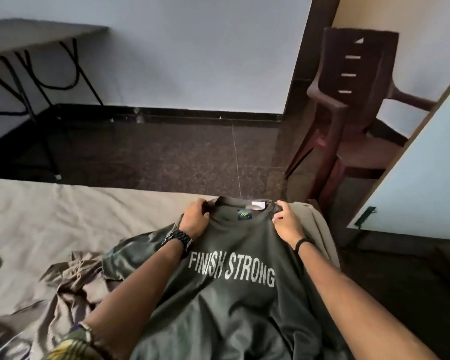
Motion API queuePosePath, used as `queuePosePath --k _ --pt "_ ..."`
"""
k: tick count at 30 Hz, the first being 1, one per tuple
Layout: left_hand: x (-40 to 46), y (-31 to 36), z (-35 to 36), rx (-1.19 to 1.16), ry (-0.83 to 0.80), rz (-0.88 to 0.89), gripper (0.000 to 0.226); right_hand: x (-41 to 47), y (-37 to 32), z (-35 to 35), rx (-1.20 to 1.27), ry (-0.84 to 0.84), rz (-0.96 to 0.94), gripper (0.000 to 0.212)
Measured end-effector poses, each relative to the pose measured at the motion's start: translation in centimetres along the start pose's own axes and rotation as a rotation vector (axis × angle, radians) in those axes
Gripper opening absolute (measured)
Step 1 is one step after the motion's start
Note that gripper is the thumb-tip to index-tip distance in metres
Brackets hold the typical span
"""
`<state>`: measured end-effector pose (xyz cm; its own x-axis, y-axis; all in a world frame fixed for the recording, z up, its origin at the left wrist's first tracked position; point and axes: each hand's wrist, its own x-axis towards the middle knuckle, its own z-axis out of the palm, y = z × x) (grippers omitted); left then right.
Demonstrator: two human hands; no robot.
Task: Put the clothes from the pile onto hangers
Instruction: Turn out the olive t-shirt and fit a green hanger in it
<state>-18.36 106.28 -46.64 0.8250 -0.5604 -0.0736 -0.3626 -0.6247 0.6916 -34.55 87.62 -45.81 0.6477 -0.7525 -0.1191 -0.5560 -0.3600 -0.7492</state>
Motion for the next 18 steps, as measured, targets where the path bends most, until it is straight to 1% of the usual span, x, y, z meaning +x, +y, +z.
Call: queuePosePath --k 2,4,7,9,11,13,16,18 --pt "-0.9 -0.5 0.1 -0.069 -0.015 0.050 0.052 -0.5 -0.3 0.5 0.018 0.029 -0.036 0.049" --pt "-1.9 -1.3 -0.4 -0.182 -0.049 0.068 0.056 -1.6 -1.7 1.5 0.066 0.011 -0.078 0.045" --pt "-3.8 -3.2 -2.1 -0.273 -0.084 0.037 0.050 -3.8 -4.4 4.1 0.215 -0.120 -0.101 0.037" --pt "-5.6 -5.0 -4.0 -0.277 -0.036 -0.006 0.047 -5.3 -6.4 6.4 0.281 -0.232 -0.126 0.029" --pt "-7.5 -6.9 -6.3 -0.289 0.048 -0.045 0.046 -6.9 -8.5 8.6 0.345 -0.327 -0.149 0.027" --pt "-10.2 -10.1 -9.4 -0.269 0.189 -0.078 0.041 -8.9 -11.0 11.5 0.383 -0.437 -0.179 0.027" --pt "-15.2 -15.6 -14.7 -0.171 0.470 -0.162 0.034 -12.5 -15.1 15.9 0.397 -0.588 -0.267 0.026" --pt "-19.2 -19.1 -17.5 -0.018 0.665 -0.236 0.033 -14.6 -17.6 18.6 0.353 -0.668 -0.344 0.026"
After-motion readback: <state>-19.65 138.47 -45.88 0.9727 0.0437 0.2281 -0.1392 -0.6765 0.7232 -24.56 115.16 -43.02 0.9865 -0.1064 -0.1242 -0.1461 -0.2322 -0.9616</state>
